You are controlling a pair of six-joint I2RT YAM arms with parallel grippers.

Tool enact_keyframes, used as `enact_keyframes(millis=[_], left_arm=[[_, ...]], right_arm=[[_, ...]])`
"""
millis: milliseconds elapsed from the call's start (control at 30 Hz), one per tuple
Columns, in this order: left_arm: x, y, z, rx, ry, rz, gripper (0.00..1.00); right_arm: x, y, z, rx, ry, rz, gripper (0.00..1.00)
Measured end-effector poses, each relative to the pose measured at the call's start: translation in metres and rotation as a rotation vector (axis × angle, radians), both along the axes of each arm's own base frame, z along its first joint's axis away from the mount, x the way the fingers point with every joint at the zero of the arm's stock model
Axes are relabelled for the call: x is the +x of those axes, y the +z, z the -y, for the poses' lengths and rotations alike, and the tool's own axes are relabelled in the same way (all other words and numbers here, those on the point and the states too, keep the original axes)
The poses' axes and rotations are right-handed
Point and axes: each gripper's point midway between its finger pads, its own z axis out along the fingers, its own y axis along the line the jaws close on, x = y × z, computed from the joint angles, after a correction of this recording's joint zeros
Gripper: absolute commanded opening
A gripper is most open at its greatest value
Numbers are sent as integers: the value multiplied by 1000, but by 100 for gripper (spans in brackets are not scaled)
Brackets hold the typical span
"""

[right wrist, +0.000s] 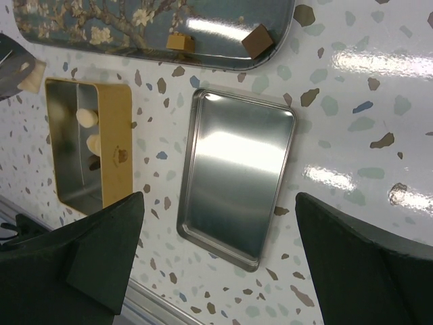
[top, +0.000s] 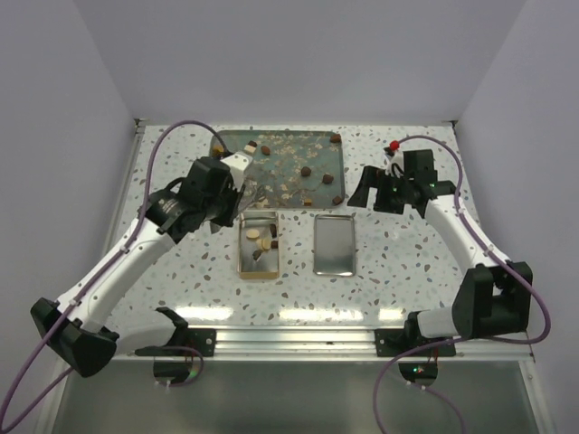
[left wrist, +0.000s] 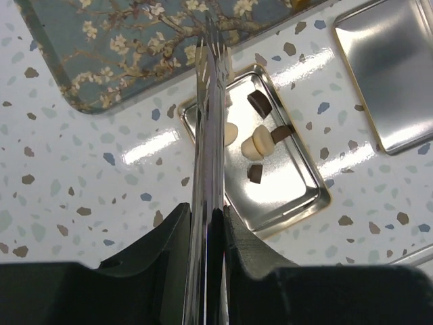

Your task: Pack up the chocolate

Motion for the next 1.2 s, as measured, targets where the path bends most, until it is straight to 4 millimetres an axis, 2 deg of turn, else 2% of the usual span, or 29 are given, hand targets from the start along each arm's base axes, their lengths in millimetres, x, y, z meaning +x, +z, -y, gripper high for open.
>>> enact_keyframes(millis=[267,500,767,1000,1100,1200], left_arm=[[-41,11,-14,-69,21,-5,30],[-64,1,-23,-72,15,-54,31],[-68,-3,-21,-73,3,-78,40],[-65,-7,-20,-59,6,-93,39],[-61,-9,-19,-45,14,-102,38],[-47,-1,-14,-36,26,-89,38]], right_arm=[[-9,8,1,0,3,25,96],[-12,4,2,-1,3,12,96],[-13,3,2,-2,3,6,96],[-14,3,2,-3,4,5,96],[-14,3,2,-4,5,6,96],[-14,3,2,-3,6,3,96]])
